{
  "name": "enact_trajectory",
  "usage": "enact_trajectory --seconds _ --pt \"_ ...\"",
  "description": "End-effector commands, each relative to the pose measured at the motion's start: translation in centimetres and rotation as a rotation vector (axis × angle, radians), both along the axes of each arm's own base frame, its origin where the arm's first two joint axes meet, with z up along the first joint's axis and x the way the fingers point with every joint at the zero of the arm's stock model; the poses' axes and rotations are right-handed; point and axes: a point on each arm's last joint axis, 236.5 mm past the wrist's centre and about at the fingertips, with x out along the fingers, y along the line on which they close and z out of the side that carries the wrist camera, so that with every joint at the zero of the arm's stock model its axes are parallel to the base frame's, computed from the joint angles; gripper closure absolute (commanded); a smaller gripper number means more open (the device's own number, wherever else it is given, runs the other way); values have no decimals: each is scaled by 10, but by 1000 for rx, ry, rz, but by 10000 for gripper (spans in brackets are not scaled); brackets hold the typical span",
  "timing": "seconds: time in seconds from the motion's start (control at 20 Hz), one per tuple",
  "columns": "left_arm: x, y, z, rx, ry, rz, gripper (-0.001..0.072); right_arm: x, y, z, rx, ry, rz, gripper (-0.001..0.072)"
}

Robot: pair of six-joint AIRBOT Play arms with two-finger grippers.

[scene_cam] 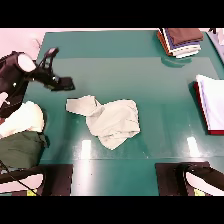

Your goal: Fold the shirts.

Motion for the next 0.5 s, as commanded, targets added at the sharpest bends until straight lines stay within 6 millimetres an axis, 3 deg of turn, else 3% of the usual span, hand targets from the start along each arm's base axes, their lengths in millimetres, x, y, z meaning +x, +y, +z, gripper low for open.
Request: enact_trajectory --seconds 0.0,0.2,0.45 --pt "-25 35 -59 -65 128 159 174 2 1 -7 -9 24 6 695" --pt "-39 27 -90 -96 185 183 174 7 4 -20 -21 68 18 695" --pt "-34 -4 -102 -128 189 156 176 8 4 -25 -11 96 15 695"
